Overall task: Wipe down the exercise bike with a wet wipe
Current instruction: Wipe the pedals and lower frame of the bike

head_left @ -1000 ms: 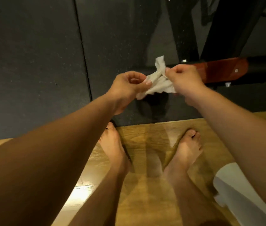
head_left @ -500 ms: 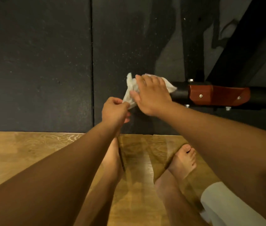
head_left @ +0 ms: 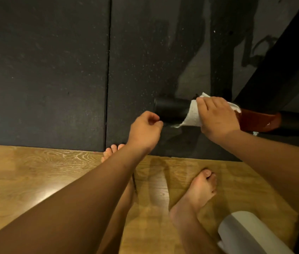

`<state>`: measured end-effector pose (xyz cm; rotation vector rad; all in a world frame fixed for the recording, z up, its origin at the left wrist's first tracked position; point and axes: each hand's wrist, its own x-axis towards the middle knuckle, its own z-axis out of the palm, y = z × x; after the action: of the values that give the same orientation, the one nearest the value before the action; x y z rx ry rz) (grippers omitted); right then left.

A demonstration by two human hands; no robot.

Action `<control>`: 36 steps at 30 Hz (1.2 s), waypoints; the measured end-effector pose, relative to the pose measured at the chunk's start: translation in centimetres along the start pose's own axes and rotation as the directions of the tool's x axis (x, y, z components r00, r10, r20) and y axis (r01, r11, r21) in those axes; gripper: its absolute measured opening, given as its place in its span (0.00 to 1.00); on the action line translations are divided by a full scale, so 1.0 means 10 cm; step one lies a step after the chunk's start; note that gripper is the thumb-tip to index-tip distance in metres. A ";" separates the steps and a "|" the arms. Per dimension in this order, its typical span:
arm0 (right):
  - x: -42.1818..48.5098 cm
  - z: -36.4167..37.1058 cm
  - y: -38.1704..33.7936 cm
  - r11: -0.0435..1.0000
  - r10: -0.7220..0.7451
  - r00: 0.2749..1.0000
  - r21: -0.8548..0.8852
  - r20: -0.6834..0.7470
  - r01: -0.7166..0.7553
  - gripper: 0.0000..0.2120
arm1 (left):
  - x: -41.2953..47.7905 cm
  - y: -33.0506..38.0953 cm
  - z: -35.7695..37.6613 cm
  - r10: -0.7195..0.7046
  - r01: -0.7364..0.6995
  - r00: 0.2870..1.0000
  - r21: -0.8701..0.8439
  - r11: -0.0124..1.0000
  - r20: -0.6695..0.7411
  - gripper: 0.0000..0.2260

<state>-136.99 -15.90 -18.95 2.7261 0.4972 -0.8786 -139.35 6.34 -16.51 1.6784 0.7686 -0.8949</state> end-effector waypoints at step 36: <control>0.67 -0.71 -1.21 0.772 -0.501 0.836 -0.322 0.224 0.548 0.12 | -0.32 -0.38 -0.54 -0.073 0.069 0.973 -0.027 0.997 -0.220 0.06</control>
<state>-132.89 -0.87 -18.76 2.1817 1.3025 -0.9457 -143.13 12.30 -14.61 1.7619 0.9891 -0.7544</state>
